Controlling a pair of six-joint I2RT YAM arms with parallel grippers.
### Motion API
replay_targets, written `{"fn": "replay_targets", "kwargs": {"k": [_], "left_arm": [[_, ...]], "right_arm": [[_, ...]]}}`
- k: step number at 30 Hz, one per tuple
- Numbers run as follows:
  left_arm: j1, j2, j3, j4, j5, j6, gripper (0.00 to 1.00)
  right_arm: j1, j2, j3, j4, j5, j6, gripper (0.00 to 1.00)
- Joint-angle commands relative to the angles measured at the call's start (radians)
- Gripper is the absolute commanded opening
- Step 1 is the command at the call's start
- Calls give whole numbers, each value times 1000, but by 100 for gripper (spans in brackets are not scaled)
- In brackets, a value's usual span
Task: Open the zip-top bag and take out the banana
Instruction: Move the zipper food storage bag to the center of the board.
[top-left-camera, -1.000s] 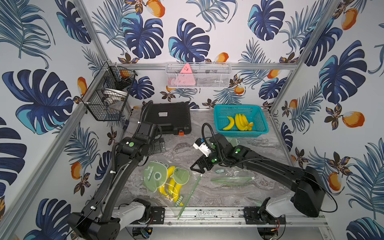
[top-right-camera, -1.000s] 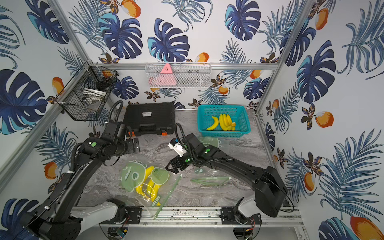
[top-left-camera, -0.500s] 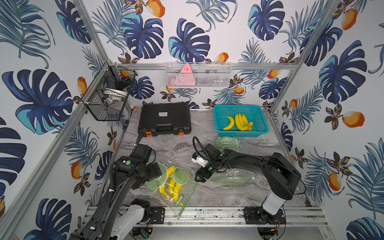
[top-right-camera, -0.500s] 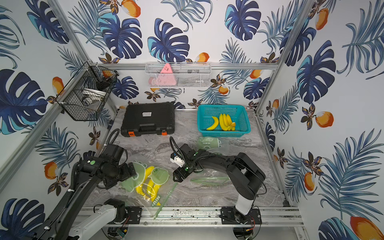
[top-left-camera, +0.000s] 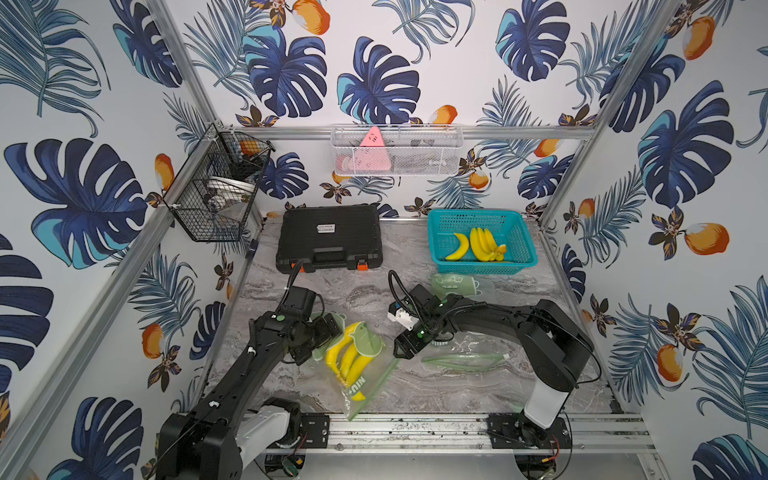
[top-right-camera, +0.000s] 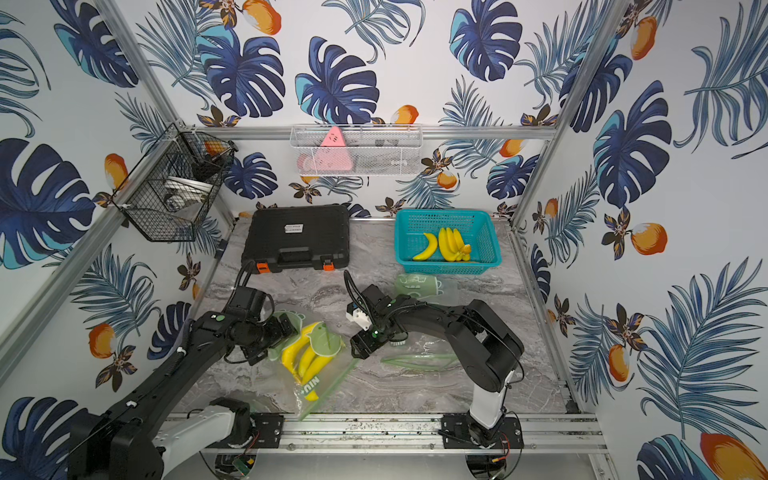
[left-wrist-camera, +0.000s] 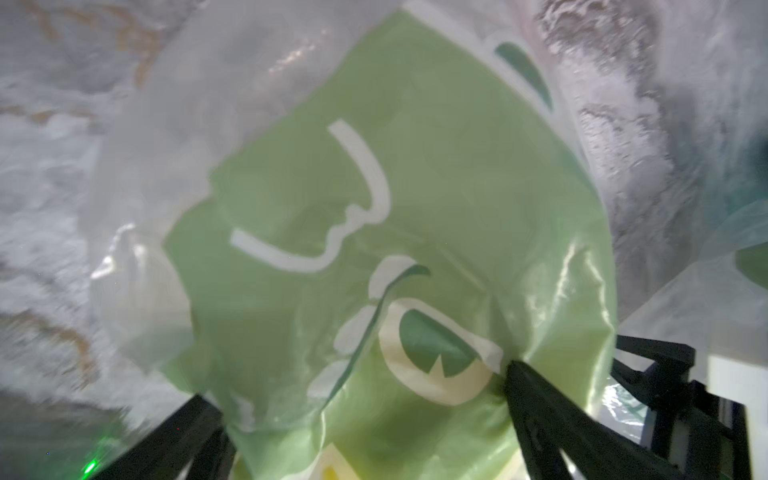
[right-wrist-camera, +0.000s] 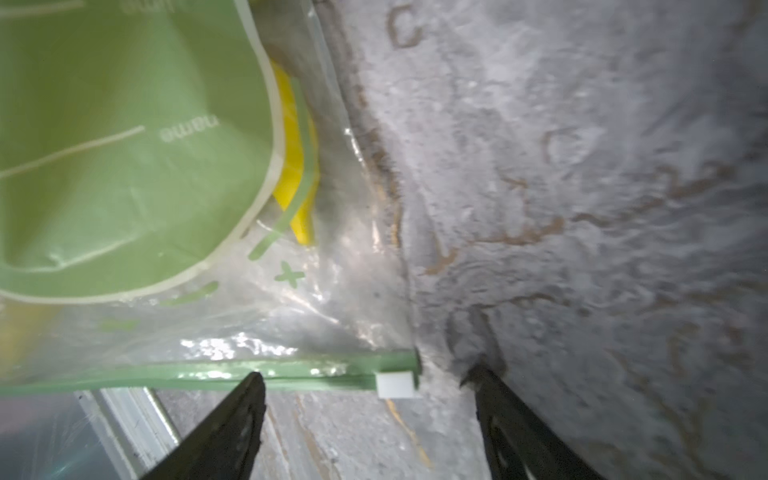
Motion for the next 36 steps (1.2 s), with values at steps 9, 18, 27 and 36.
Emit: {"fn": "replay_targets", "kwargs": {"k": [9,18,27,36], "left_arm": [[-2,137,-116,316,-148,-49,87],[-35,265,-127,550,-124,-104,79],[-111,351,-94,695,-193,-104,78],[-111,333,-76,745,-250,-72,76]], "right_arm": [[0,47,-24,-45,-34,63,61],[0,35,-12,-46,-17,104,61],[-9,-12,-45,12,-152,214,66],[-70,-171,-53,-43,-77,238,72]]}}
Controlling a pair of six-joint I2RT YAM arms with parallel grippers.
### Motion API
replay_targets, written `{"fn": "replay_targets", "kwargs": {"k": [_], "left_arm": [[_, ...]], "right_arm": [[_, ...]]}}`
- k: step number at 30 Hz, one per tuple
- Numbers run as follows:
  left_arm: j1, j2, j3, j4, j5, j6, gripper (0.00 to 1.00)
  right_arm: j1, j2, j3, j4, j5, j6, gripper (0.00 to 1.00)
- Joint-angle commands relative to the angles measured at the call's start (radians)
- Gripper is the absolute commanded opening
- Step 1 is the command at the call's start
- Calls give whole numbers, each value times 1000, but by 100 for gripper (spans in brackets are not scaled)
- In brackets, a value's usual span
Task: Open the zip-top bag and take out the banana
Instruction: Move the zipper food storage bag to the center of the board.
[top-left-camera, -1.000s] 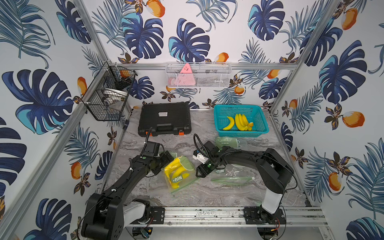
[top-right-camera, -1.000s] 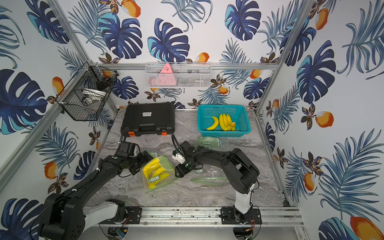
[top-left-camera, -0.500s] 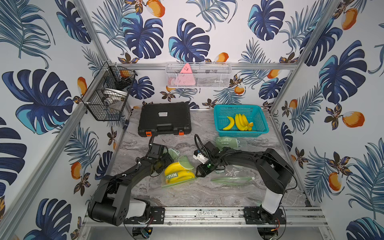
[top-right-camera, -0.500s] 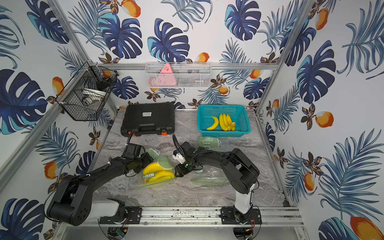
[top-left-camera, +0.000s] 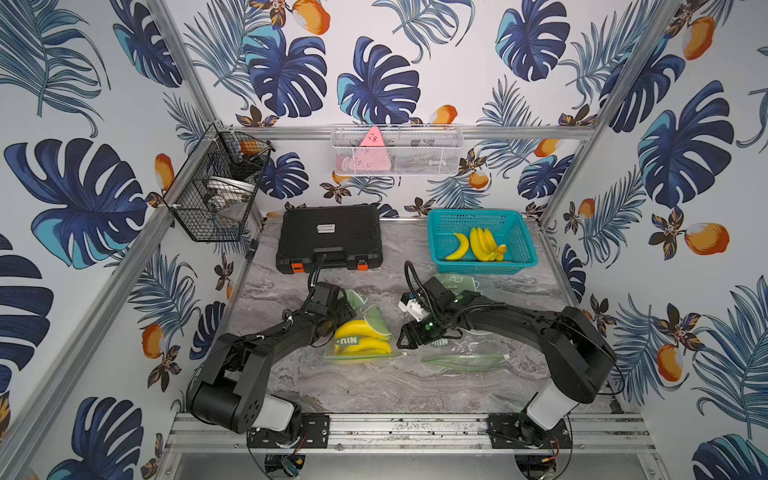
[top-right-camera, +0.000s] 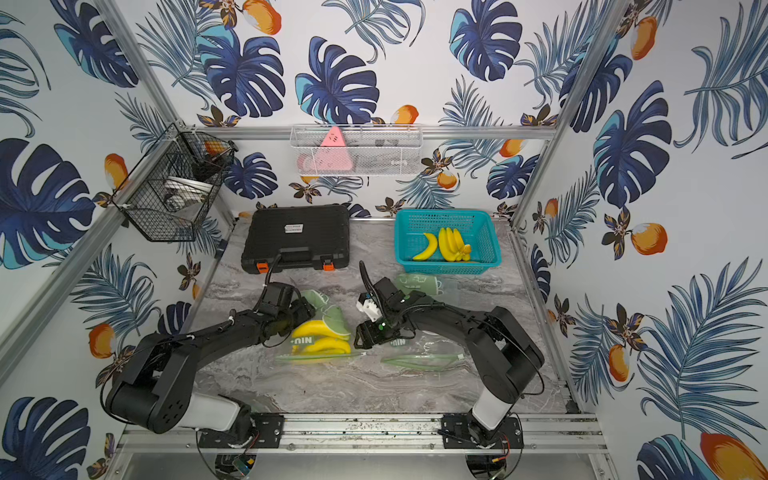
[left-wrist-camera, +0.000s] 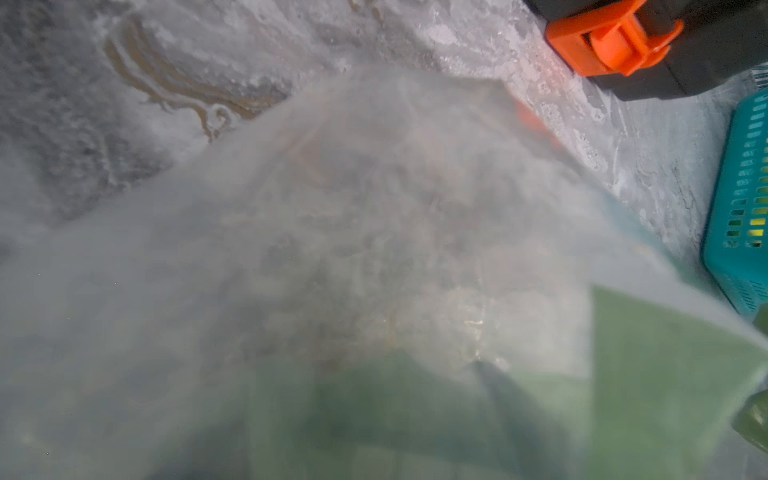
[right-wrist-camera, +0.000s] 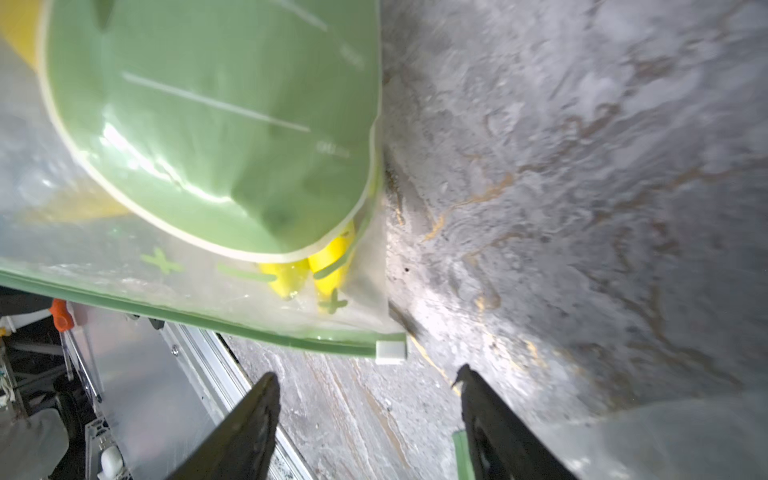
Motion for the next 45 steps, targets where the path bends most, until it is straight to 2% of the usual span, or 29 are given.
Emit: {"fn": "replay_targets", "kwargs": {"k": [1,5,7,12,17,19,25,29,34,40,45], "left_arm": [[1,10,5,47,-44,2,76],[-16,65,28,94,-49,-15,75],[-16,87,33,139,-56,-14,74],[-17,158,115,111,-23,30,75],[-16,177,120,113,-9,42,74],[-16,185,125,104,-1,48,74],[-15,197,141,92,13,48,74],[-15,201,166,70,15,60,74],[-16,222,182,71,28,59,74],[-16,222,179,62,36,54,73],[-16,209,175,55,43,63,73]], "right_arm": [[-10,-36,-1,-44,39,22,72],[-10,-81,-5,-38,26,7,73],[36,-106,-11,-31,84,-30,73],[117,-126,-47,47,185,-107,75],[192,-85,-8,104,359,-202,76],[203,-65,22,112,390,-227,76],[234,22,95,127,349,-289,76],[267,56,90,142,315,-321,73],[282,53,56,170,336,-323,73],[281,144,135,154,371,-325,66],[280,168,156,170,429,-313,54]]}}
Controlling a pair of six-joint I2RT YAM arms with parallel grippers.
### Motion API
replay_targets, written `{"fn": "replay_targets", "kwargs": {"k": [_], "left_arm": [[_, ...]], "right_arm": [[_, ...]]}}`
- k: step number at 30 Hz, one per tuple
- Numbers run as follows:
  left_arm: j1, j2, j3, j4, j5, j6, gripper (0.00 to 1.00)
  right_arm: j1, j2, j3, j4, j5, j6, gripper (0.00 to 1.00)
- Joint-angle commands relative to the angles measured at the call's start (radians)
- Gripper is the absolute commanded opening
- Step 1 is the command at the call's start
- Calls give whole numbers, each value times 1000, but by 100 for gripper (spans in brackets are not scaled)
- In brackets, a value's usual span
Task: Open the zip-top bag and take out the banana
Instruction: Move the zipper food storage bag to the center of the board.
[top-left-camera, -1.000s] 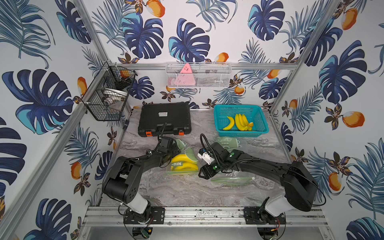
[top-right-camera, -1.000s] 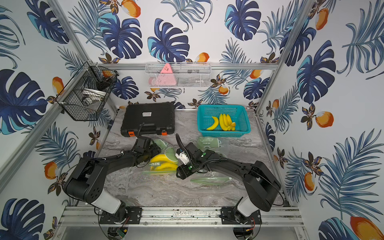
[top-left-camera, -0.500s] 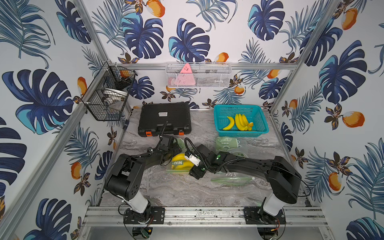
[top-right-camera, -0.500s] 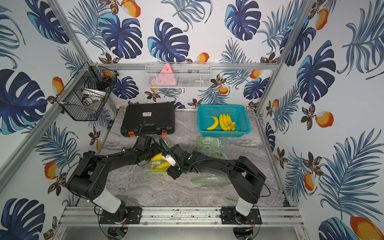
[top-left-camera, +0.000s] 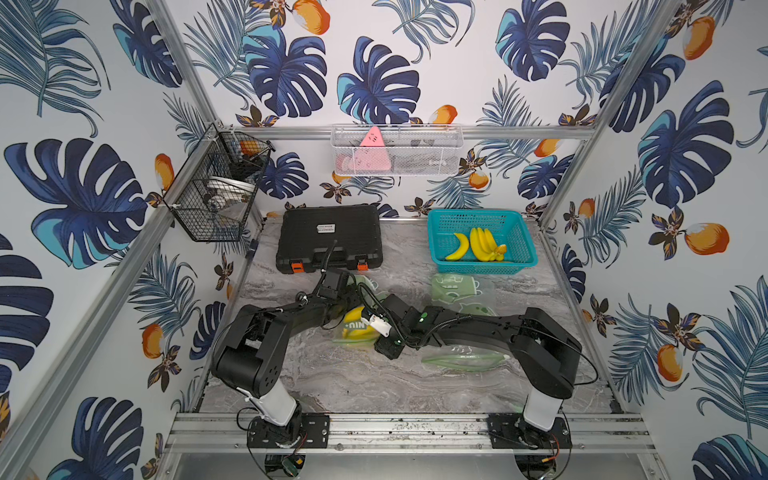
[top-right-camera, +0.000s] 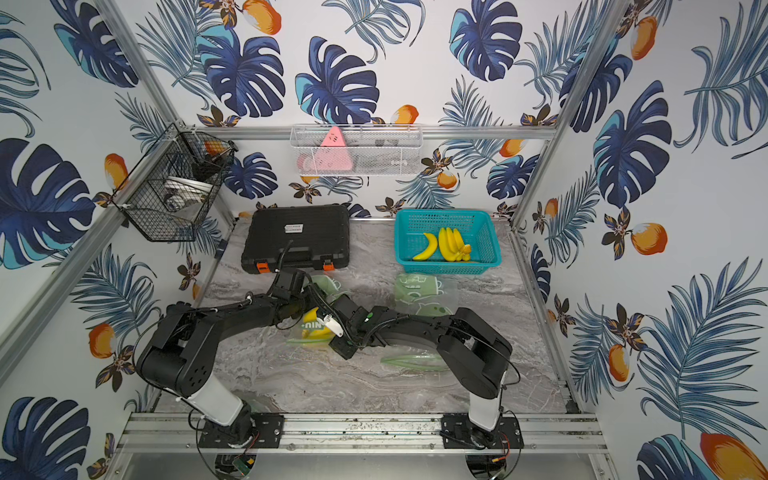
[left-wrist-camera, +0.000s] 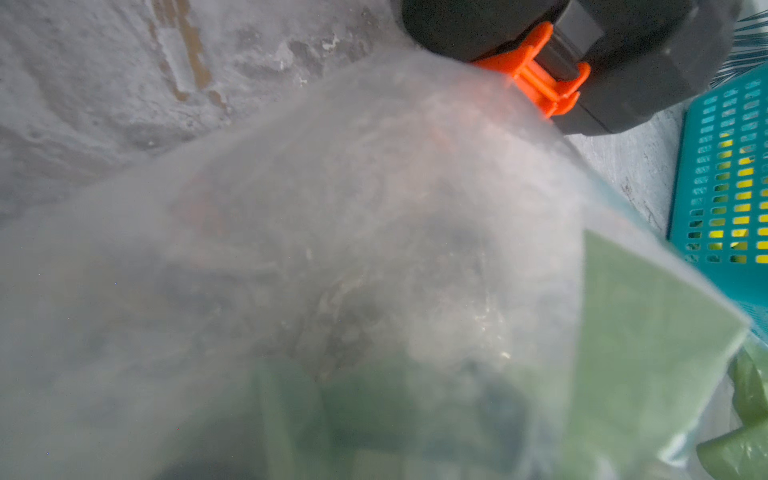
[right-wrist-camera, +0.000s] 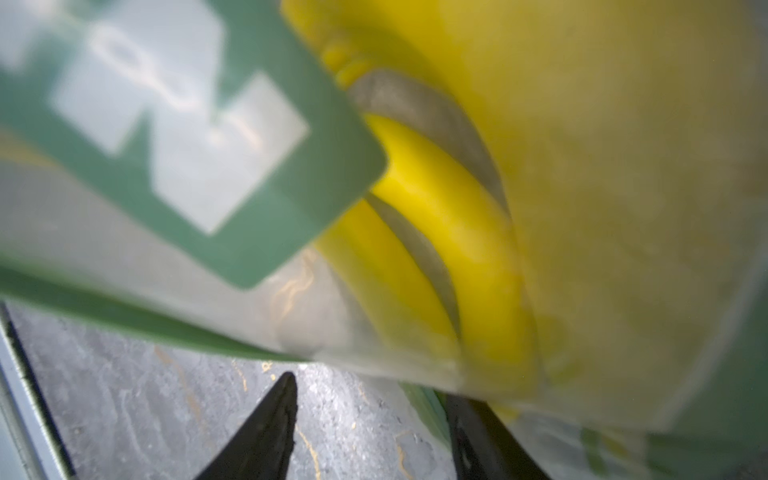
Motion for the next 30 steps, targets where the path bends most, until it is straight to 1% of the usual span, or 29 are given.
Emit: {"fn": "replay_targets", "kwargs": {"k": [1,6,9,10,11,12,14,16,17,18,20,21,23,27,30], "left_arm": [[0,-8,-4,-33,9,11,74],[17,-21,7,-96,17,29,75],[32,-35,7,-111,35,29,76],[39,-38,11,-120,38,29,76],[41,-40,18,-134,39,36,76],[42,-45,23,-145,40,44,76],[47,-50,29,-146,45,52,75],[53,-36,49,-167,56,54,76],[56,-27,62,-183,69,59,78],[58,-18,76,-204,73,71,84],[58,-20,94,-254,50,83,93],[59,-29,100,-277,33,87,98],[64,-61,117,-347,-9,105,99],[73,-194,183,-509,-125,163,99],[73,-293,276,-625,-194,283,99]], "right_arm": [[1,3,18,20,21,-17,50],[1,-48,-2,-3,-4,-23,20],[1,-67,-20,-5,-1,-34,7],[1,-71,-22,-8,-1,-34,6],[1,-75,-26,-11,3,-33,9],[1,-82,-30,-15,10,-29,16],[-4,-114,-86,-2,40,-21,23],[-29,-161,-153,22,64,-3,51],[-51,-179,-175,17,66,16,62],[-82,-212,-203,24,55,49,69],[-154,-300,-270,73,-2,138,75],[-187,-334,-297,97,-33,181,77],[-235,-381,-327,116,-100,249,79],[-251,-392,-322,68,-183,294,80],[-281,-379,-330,60,-251,325,81]]}}
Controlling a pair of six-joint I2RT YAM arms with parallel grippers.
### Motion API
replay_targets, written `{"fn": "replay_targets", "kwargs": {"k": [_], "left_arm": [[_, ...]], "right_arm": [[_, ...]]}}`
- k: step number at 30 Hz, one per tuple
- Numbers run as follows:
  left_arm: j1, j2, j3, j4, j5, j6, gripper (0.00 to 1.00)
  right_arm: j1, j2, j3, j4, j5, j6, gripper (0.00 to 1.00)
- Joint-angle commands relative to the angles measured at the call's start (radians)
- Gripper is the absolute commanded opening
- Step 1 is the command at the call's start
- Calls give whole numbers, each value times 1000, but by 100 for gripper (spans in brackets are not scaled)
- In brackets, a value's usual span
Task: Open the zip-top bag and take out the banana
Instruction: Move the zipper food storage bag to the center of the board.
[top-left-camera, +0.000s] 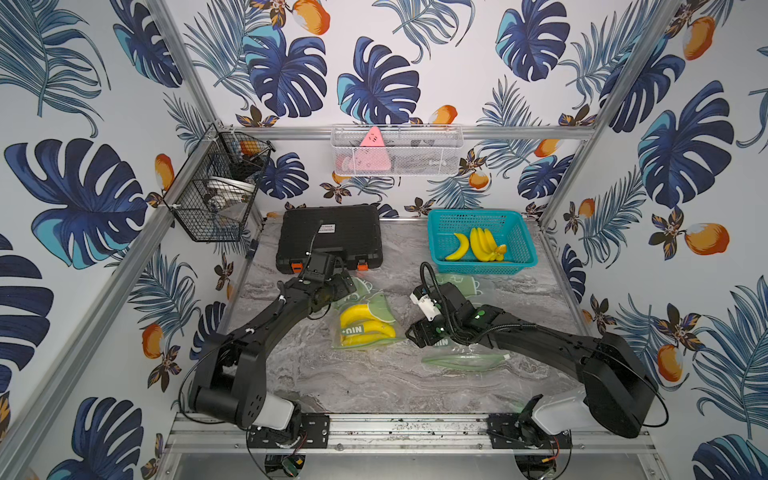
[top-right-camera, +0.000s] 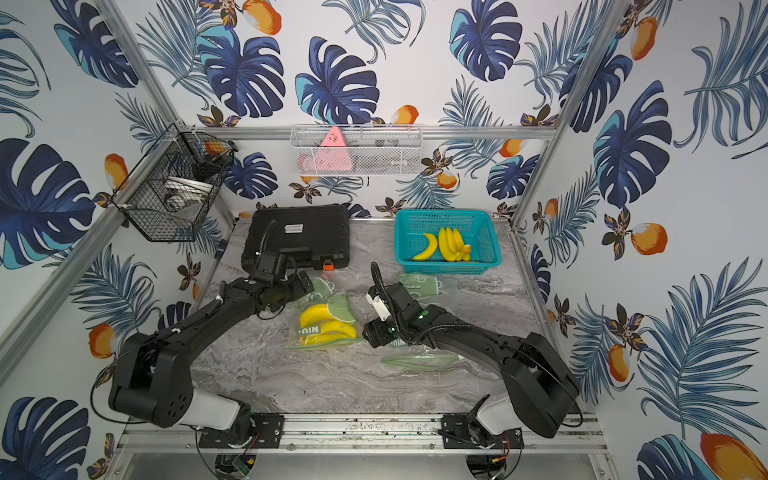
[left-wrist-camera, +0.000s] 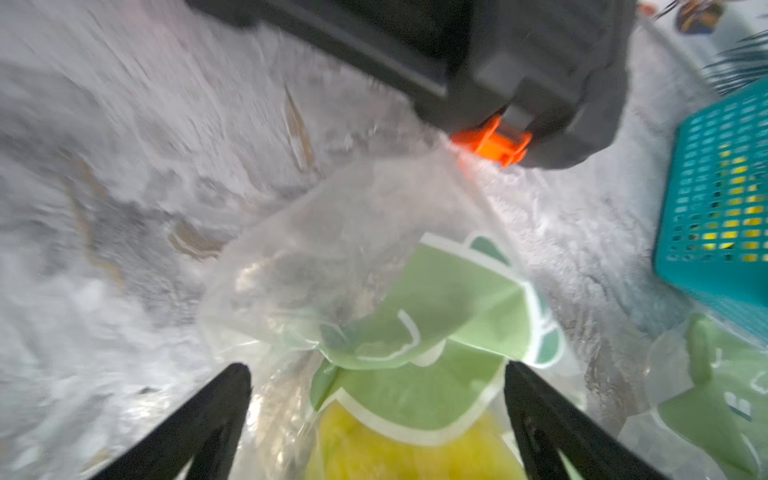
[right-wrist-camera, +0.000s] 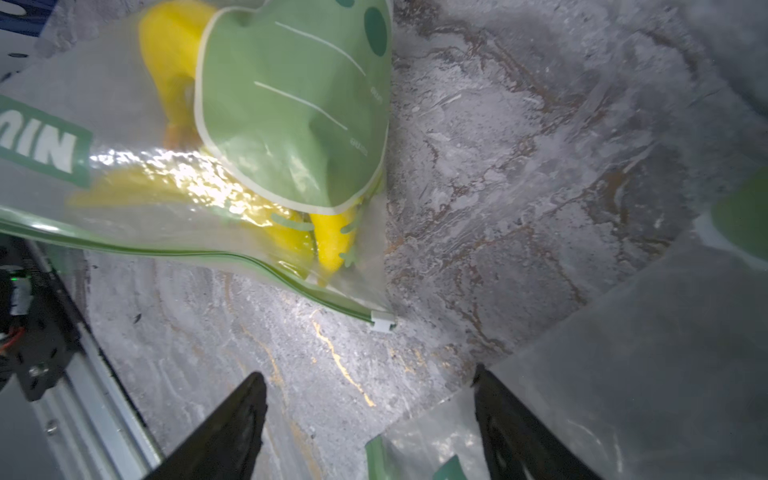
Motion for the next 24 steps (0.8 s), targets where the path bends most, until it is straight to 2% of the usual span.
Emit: {"fn": "replay_targets", "kwargs": {"k": [1,4,5,7,10,14,15,18,19,21,24], "left_arm": [[1,-85,102,-188,-114,179,99],[-27,-176,214,-283,-32,414,98],[-80,-190,250,-331,-41,489,97],[-245,-177,341,-477,-82,653,95],[-445,-164,387,-635,-101,777,94],[-626,-202,375,-725,-149,767,86],[-704,-200,368,-747,-168,755,85],[-984,-137,290,-800,-397,728,86],[-1052,-115,266,-792,-442,723,87],[-1116,-56,245,-751,-453,720,88],[-1136,27,242,-694,-431,733,86]], "right_arm": [[-37,2,-17,10,-93,84,81],[-124,-17,-67,51,-140,129,83],[-158,-22,-80,65,-168,138,83],[-223,-42,-110,99,-199,164,84],[-293,-78,-137,122,-207,170,84],[-395,-138,-164,118,-223,164,85],[-423,-149,-171,116,-235,160,85],[-518,-159,-192,141,-302,171,86],[-541,-157,-198,152,-328,178,86],[-567,-146,-191,148,-356,172,86],[-580,-139,-189,158,-357,169,86]]}}
